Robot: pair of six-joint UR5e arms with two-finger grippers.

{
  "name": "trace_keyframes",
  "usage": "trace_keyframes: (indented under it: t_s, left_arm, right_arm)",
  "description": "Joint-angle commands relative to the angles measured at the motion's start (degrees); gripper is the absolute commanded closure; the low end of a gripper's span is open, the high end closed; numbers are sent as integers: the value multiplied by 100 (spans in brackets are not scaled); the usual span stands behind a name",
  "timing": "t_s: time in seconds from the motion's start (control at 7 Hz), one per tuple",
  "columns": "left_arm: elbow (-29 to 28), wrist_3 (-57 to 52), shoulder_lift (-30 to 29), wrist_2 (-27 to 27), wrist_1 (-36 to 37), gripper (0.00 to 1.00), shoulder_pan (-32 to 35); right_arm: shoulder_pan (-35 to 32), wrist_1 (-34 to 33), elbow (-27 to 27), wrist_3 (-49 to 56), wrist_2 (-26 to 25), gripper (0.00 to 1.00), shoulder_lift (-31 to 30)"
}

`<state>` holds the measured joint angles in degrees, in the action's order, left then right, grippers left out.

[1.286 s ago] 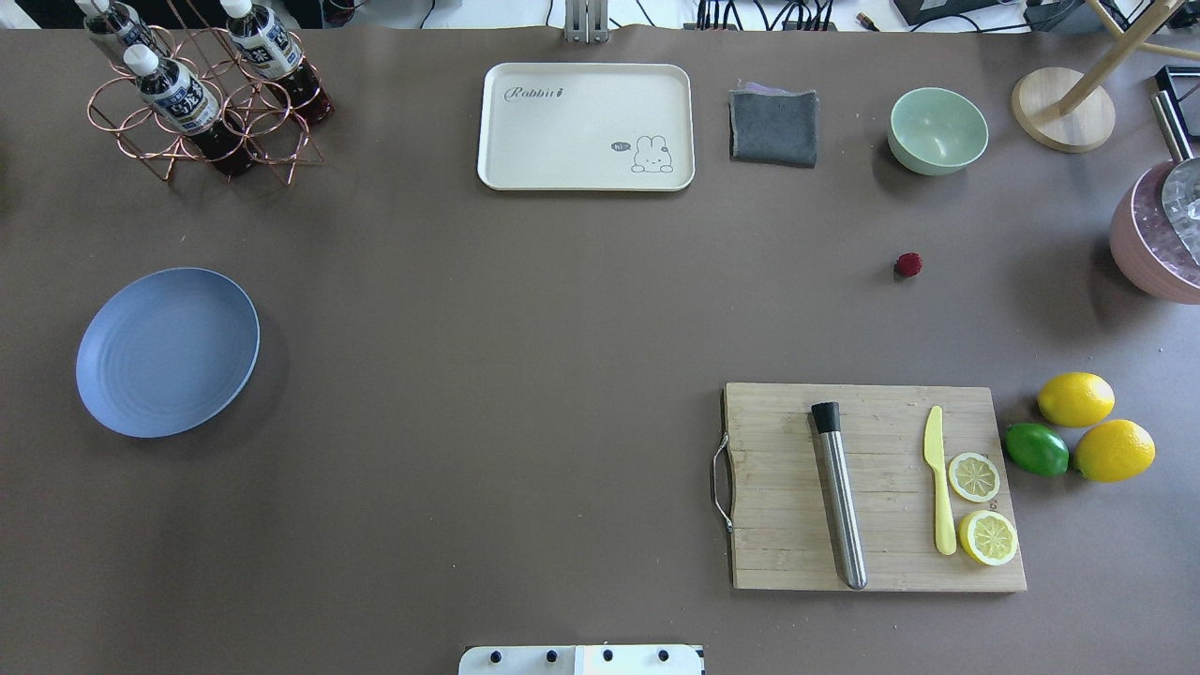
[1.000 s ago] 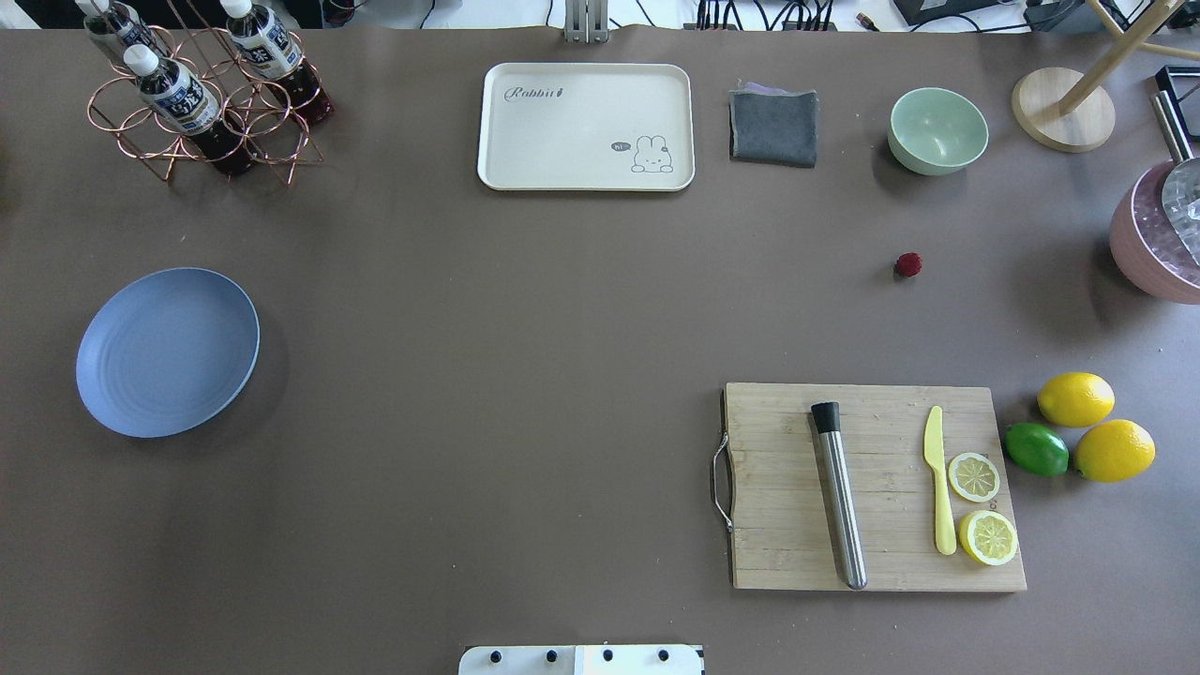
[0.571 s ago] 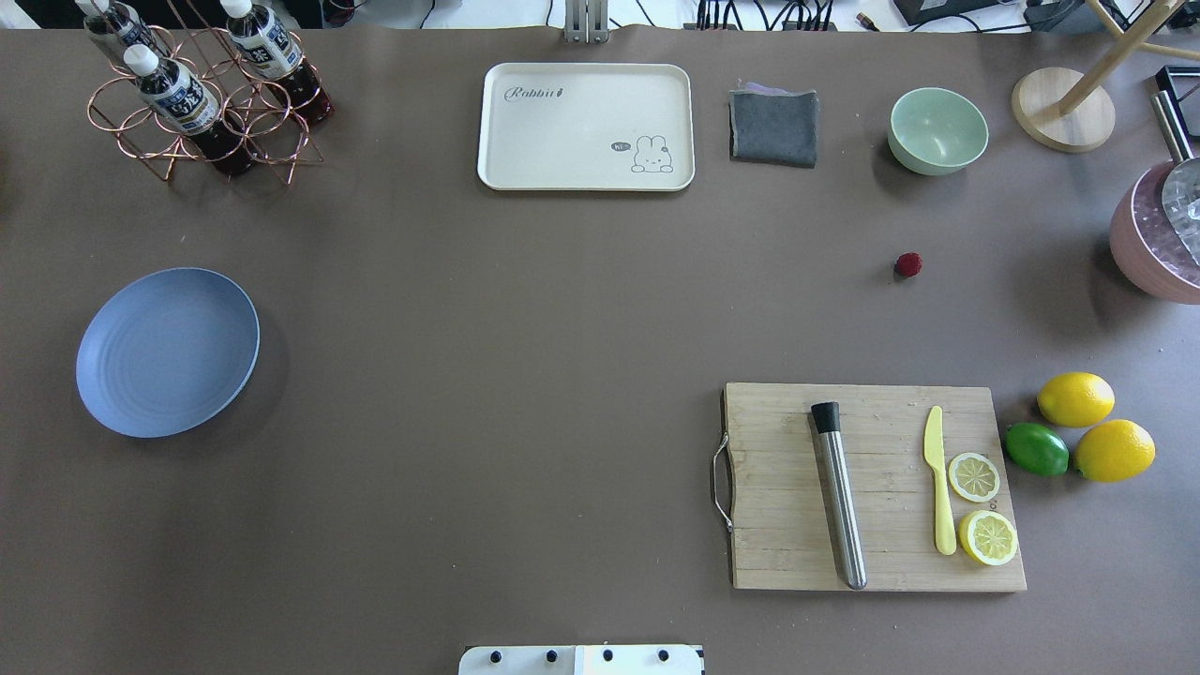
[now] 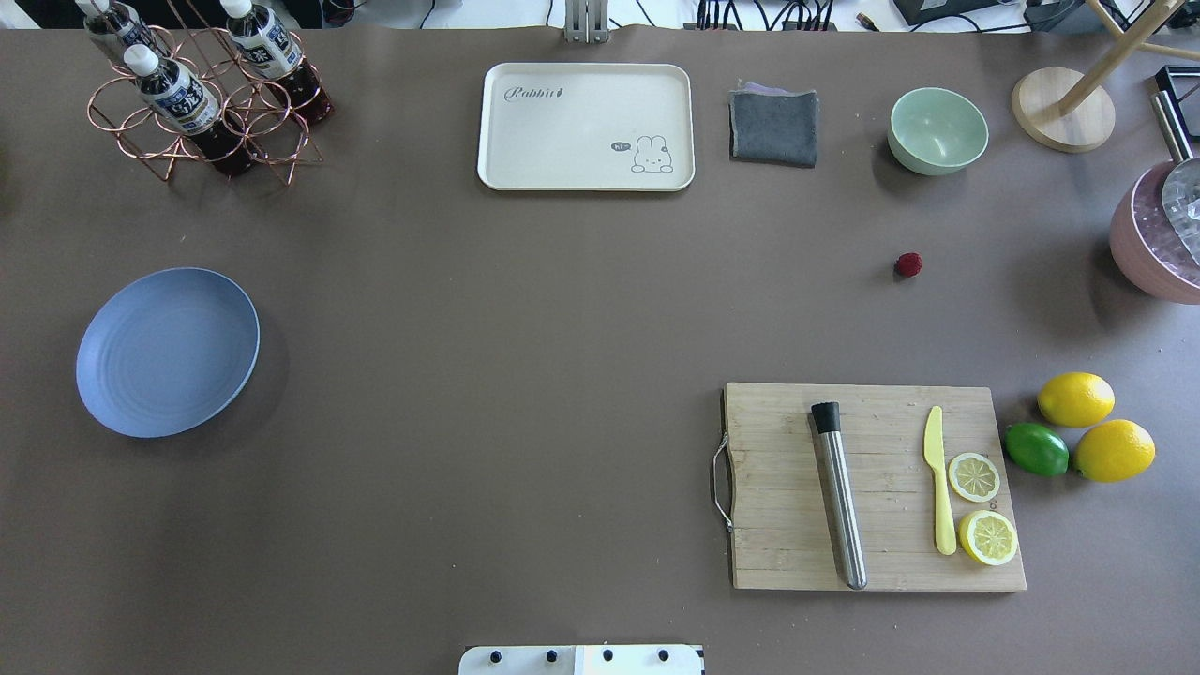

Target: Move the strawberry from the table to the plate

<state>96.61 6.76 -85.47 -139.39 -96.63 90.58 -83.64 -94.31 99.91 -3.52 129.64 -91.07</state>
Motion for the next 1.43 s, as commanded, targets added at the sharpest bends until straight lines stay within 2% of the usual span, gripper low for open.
trace_keyframes:
  t_s: [0.0, 0.29, 0.43, 0.57, 0.71, 0.86, 1.14, 1.29]
  left_arm:
    - [24, 1, 12, 9, 4, 2, 39]
    - [50, 1, -92, -52, -144, 2, 30]
    - [-97, 27, -119, 17, -816, 2, 39]
    - [-212, 45, -128, -52, -901, 2, 39]
    - [-396, 10, -111, -305, -962, 2, 39]
    - [-319, 1, -145, -682, -1041, 2, 39]
    - [-265, 53, -137, -730, -1986, 2, -4]
    - [-205, 62, -267, -756, -2052, 2, -66]
  right_arm:
    - [-4, 0, -6, 0, 0, 0, -8]
    - [-4, 0, -24, 0, 0, 0, -8]
    - [-4, 0, -24, 0, 0, 0, -8]
    - [-4, 0, -24, 0, 0, 0, 1]
    - [-4, 0, -15, 0, 9, 0, 1]
    - [-4, 0, -6, 0, 9, 0, 1]
    - [-4, 9, 55, 0, -70, 0, 88]
    - [-4, 9, 64, -9, -62, 0, 176]
